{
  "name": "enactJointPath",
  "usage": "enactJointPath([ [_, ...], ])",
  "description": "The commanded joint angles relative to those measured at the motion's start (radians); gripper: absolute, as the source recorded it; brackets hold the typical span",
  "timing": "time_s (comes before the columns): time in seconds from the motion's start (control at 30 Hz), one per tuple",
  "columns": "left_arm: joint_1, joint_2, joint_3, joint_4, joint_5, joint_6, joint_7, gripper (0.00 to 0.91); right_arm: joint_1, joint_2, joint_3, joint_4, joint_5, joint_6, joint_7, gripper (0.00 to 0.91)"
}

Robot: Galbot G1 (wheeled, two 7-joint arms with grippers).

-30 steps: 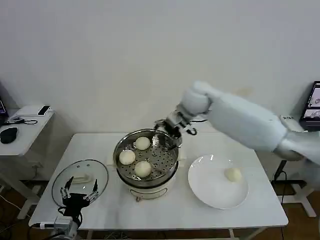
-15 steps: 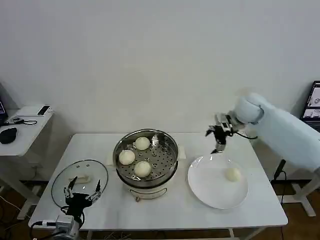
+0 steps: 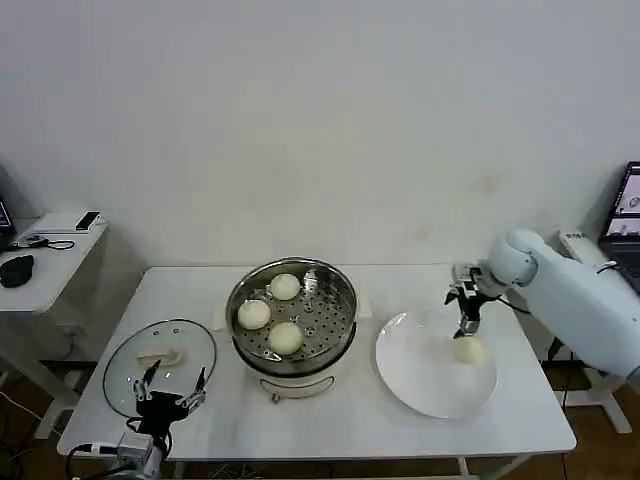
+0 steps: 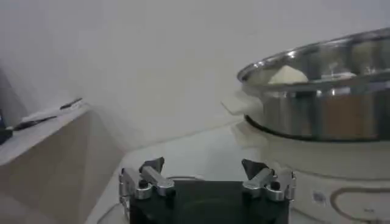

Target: Take steamed baozi put them in steamer then cover it.

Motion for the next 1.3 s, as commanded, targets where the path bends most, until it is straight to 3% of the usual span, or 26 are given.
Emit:
enactJointPath([
  [0.03, -0.004, 0.002, -0.005, 0.003, 0.003, 0.001, 0.001, 0.907, -0.063, 0.001, 0.025, -0.033, -0.065, -0.005, 0.007, 0.907],
  [0.13, -0.005, 0.001, -0.006, 0.002, 0.005, 0.004, 0.001, 0.907, -0.070, 0.004, 0.023, -0.034, -0.074, -0.003, 0.029, 0.907],
  [0.2, -0.005, 0.000, -0.007, 0.001, 0.005, 0.005, 0.001, 0.907, -0.078, 0.016, 0.027, -0.044, -0.077, -0.008, 0.072, 0.907],
  [0.33, -0.002, -0.001, -0.005, 0.002, 0.006, 0.003, -0.001, 0.907, -0.087, 0.030, 0.038, -0.064, -0.104, -0.009, 0.080, 0.907],
  [1.3, -0.012, -0.011, -0.008, 0.009, -0.004, 0.010, 0.020, 0.907, -0.119, 0.018, 0.039, -0.062, -0.113, -0.003, 0.042, 0.907],
])
